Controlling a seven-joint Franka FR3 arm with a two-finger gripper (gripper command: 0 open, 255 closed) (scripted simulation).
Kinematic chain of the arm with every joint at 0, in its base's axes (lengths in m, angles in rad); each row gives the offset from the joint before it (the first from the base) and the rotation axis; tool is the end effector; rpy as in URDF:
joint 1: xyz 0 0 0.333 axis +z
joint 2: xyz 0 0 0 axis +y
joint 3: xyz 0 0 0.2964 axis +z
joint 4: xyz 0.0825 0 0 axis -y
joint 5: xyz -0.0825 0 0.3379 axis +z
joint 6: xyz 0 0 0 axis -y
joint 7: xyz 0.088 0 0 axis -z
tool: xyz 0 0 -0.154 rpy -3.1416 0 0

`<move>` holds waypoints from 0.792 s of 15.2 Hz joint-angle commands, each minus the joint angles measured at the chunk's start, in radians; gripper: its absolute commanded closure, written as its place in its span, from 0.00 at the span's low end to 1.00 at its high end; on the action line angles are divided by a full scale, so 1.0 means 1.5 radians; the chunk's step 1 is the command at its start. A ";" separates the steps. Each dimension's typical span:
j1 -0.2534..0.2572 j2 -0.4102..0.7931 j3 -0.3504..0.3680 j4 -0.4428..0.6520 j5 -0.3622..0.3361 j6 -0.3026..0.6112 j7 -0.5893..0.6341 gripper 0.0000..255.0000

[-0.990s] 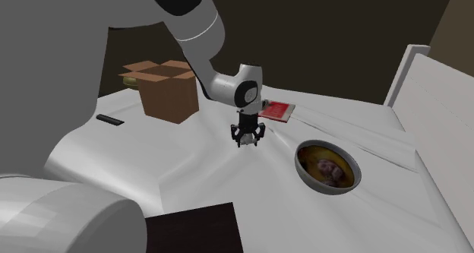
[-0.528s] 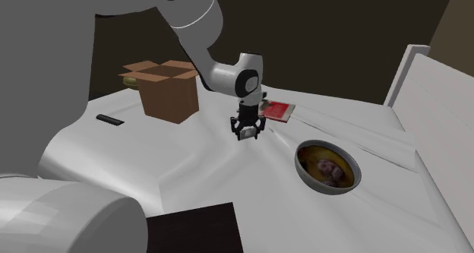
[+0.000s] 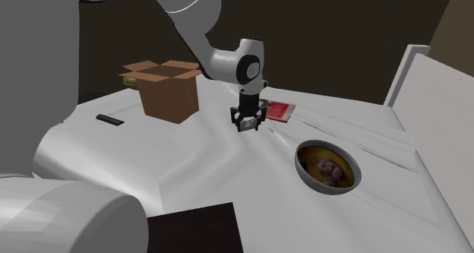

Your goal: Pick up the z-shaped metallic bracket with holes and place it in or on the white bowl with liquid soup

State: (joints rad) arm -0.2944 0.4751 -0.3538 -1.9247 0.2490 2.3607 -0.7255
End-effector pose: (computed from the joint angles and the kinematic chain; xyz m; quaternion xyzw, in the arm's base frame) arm 0.4746 -0.3404 0.2235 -0.9994 0.0323 -0.0050 0.0058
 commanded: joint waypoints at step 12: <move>0.016 -0.072 -0.022 0.021 -0.039 -0.089 0.026 1.00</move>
State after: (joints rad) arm -0.2723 0.3715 -0.3847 -1.9002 0.1940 2.2394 -0.6894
